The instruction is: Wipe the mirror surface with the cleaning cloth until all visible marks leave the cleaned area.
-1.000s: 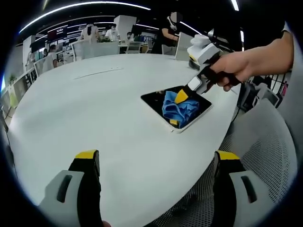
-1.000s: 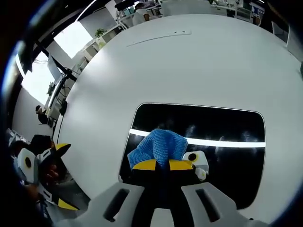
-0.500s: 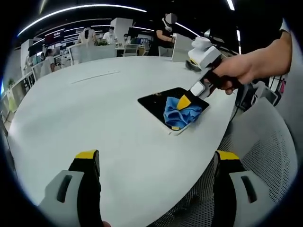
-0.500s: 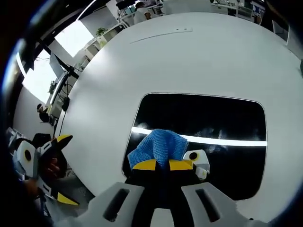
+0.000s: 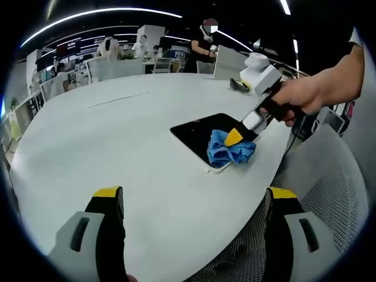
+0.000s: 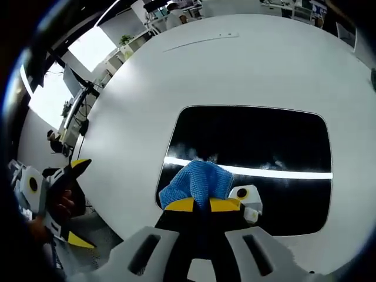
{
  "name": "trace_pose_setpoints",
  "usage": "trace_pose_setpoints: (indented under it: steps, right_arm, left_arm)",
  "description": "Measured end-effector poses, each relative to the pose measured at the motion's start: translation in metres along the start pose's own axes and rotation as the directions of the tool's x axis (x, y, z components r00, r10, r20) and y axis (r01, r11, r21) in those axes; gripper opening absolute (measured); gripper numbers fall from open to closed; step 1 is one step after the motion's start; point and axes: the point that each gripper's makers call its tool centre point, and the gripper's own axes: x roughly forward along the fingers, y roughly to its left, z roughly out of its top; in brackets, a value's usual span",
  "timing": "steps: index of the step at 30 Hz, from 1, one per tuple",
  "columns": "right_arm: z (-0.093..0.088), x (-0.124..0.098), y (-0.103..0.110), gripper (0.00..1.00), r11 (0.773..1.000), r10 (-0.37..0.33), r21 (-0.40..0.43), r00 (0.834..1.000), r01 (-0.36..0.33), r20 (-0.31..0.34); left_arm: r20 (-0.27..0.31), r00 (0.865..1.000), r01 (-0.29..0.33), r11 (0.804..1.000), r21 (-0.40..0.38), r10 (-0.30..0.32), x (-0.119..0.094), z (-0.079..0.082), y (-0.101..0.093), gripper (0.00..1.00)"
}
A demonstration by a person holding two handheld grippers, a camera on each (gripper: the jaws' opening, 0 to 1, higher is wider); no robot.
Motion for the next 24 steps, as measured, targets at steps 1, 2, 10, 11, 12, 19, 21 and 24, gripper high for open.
trace_pose_setpoints:
  steps: [1,2,10,11,12,19,21,24]
  right_arm:
    - [-0.001,0.000,0.000,0.01,1.000,0.003,0.001,1.000,-0.003,0.000]
    - [-0.002,-0.001,0.000,0.01,1.000,0.004,0.002,1.000,-0.004,0.000]
    - [-0.007,-0.003,0.002,0.01,1.000,0.015,0.005,1.000,-0.015,-0.002]
    - [-0.007,-0.003,0.002,0.01,1.000,0.017,0.005,1.000,-0.016,-0.002]
    - [-0.008,-0.003,0.002,0.01,1.000,0.019,0.005,1.000,-0.019,-0.004]
    - [-0.012,-0.005,0.004,0.01,1.000,0.023,0.009,1.000,-0.023,-0.008]
    - [-0.013,-0.005,0.005,0.01,0.999,0.029,0.016,1.000,-0.028,-0.011]
    - [-0.013,-0.004,0.005,0.01,1.000,0.029,0.009,1.000,-0.029,-0.004]
  left_arm:
    - [0.001,1.000,0.001,1.000,0.001,-0.001,0.000,0.000,0.000,0.99]
    - [0.001,1.000,0.000,1.000,0.000,0.000,0.000,0.001,0.000,0.99]
    - [0.022,1.000,0.004,0.999,-0.046,-0.003,-0.001,0.006,-0.002,0.99]
    - [0.023,1.000,0.003,0.999,-0.048,-0.001,-0.001,0.006,-0.001,0.99]
    - [0.025,1.000,0.002,0.999,-0.047,0.000,-0.001,0.007,-0.001,0.99]
    - [0.023,1.000,0.006,0.999,-0.048,-0.005,-0.001,0.007,-0.003,0.99]
    - [0.021,1.000,0.008,0.999,-0.044,-0.007,-0.001,0.007,-0.004,0.99]
    - [0.017,1.000,0.013,0.999,-0.042,-0.013,0.000,0.006,-0.004,0.99]
